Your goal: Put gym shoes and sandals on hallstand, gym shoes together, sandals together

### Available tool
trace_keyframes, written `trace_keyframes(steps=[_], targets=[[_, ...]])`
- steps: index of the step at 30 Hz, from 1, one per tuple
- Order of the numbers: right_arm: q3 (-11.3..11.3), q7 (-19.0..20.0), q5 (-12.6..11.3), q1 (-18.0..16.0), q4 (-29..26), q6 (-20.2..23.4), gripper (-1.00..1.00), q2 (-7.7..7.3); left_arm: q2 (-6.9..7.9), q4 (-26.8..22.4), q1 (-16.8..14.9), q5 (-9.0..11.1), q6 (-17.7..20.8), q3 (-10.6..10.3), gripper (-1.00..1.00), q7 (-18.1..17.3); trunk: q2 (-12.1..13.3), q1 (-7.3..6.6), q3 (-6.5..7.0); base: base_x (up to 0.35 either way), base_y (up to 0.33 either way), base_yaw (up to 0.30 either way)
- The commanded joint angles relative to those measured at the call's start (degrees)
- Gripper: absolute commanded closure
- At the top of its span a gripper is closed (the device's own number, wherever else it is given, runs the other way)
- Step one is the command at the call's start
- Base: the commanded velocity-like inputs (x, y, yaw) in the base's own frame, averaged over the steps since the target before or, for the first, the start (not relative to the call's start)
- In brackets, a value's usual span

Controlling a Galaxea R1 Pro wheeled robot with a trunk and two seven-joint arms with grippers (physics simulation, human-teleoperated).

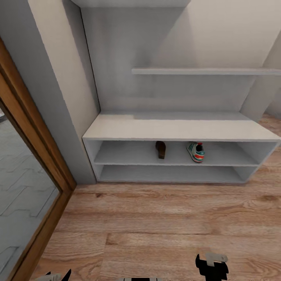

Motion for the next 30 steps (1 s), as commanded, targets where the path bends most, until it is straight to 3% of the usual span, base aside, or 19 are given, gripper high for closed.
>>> trace_keyframes(steps=[1, 13, 23, 30], targets=[[-0.47, -0.18, 0.59, 0.0, 0.09, -0.17, -1.0, 0.01, -0.03, 0.04, -0.05, -0.33, -0.19, 0.47, -1.0, -0.39, -0.02, -0.01, -0.04, 0.0, 0.0, -0.259], [-0.46, 0.74, 0.61, 0.23, 0.07, -0.18, -1.0, -0.3, -0.07, 0.05, -0.05, -0.27, -0.19, 0.46, -1.0, -0.34, -0.02, -0.01, -0.04, 0.0, 0.0, -0.264], [-0.48, 10.81, 0.67, 0.28, 0.01, -0.11, -1.0, -0.25, -0.11, 1.15, -0.05, -0.29, -0.35, 0.41, -1.0, -0.34, -0.02, -0.01, -0.04, 0.0, 0.0, -0.267], [-0.47, 12.34, 0.73, 0.34, 0.11, -0.1, -1.0, 0.48, -0.41, 2.75, -0.05, -0.43, -0.84, 0.21, -1.0, -0.34, -0.02, -0.01, -0.04, 0.0, 0.0, -0.267]])
